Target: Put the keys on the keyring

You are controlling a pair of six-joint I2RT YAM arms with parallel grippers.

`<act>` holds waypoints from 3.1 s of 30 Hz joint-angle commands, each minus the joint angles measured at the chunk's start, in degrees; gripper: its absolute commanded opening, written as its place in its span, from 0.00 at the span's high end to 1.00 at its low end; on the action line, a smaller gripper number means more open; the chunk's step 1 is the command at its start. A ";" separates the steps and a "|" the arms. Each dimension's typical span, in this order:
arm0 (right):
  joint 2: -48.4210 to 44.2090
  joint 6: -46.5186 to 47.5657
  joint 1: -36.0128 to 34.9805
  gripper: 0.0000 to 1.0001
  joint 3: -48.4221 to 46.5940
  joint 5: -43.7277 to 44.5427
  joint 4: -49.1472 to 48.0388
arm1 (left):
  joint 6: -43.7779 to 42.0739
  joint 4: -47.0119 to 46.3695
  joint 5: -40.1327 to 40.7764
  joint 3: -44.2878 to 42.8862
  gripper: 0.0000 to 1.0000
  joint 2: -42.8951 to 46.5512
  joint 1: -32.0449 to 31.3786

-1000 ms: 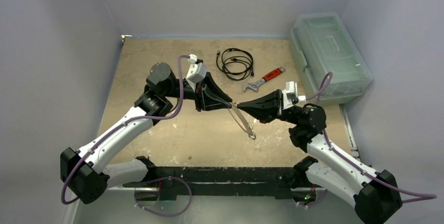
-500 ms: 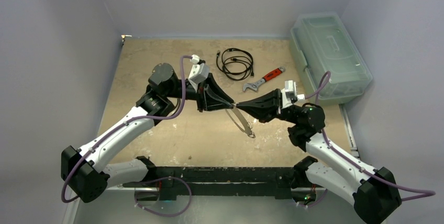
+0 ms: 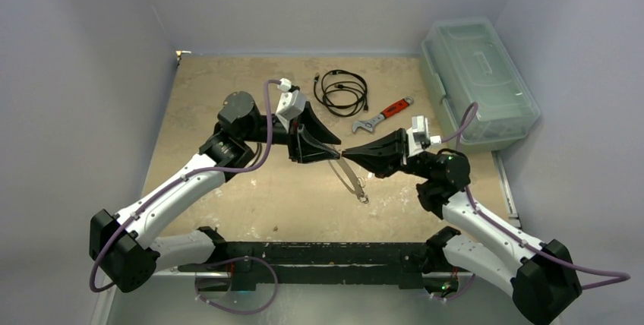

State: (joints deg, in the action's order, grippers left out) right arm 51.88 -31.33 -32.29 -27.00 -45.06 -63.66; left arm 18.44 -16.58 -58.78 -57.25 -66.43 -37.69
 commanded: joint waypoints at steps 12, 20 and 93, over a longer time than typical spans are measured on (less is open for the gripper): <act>1.45 -1.90 0.19 1.00 -1.56 -1.26 -6.40 | -1.55 0.59 2.31 0.06 0.69 -0.67 -0.45; 2.49 -2.32 0.15 1.00 -1.74 -1.68 -7.09 | -2.00 1.97 3.74 -0.42 0.85 -0.90 -0.61; -3.91 36.00 0.13 0.67 -18.30 8.87 58.24 | -10.40 15.03 14.40 -3.39 1.00 -1.11 -2.14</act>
State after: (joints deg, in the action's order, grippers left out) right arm 47.72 1.17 -31.88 -41.41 -36.69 -10.09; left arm 9.32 -0.56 -45.25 -57.52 -67.59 -39.51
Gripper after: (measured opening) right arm 0.329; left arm 0.005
